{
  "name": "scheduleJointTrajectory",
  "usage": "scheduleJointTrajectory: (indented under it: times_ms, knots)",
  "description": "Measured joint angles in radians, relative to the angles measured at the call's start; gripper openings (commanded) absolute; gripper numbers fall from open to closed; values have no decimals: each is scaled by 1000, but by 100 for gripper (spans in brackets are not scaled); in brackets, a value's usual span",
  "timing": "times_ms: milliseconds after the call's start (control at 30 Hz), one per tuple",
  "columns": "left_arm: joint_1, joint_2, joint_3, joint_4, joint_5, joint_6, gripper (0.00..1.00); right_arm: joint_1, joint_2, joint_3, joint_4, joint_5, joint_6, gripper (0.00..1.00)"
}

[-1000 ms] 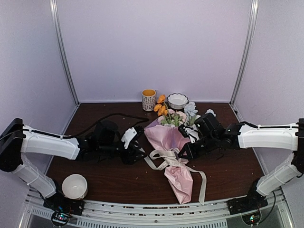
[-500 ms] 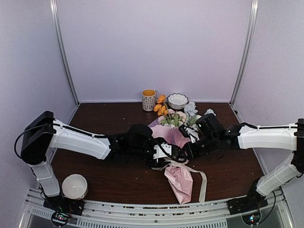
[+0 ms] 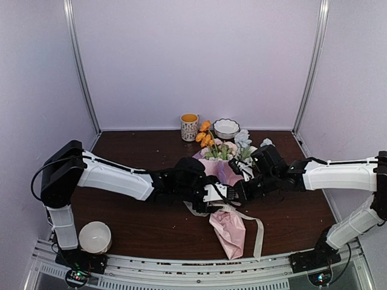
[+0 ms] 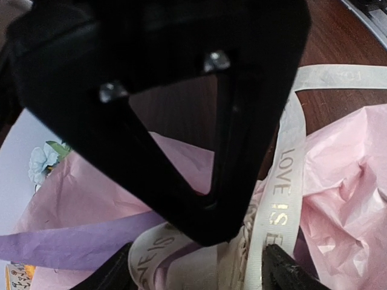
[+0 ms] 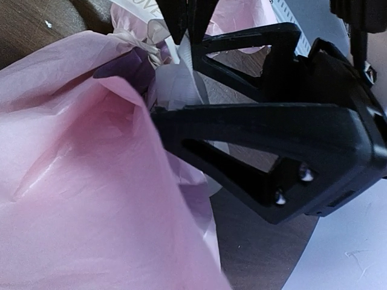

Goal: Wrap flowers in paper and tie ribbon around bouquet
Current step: Cross the half-tied ribbon over the folded bouquet.

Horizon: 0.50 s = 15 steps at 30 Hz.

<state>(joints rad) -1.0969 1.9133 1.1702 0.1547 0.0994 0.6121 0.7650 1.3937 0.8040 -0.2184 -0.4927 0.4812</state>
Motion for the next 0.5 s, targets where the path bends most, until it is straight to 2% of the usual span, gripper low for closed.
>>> scheduleJointTrajectory:
  times_ms: [300,367,500]
  knots:
    - [2,30,26,-45,42,-3,73,0,0,-5,5,-5,1,0]
    - [3,30,35,-59,64,-3,64,0,0,-5,5,-5,1,0]
    - [5,31,43,-74,92,-8,32,-2,0,-6,5,-5,1,0]
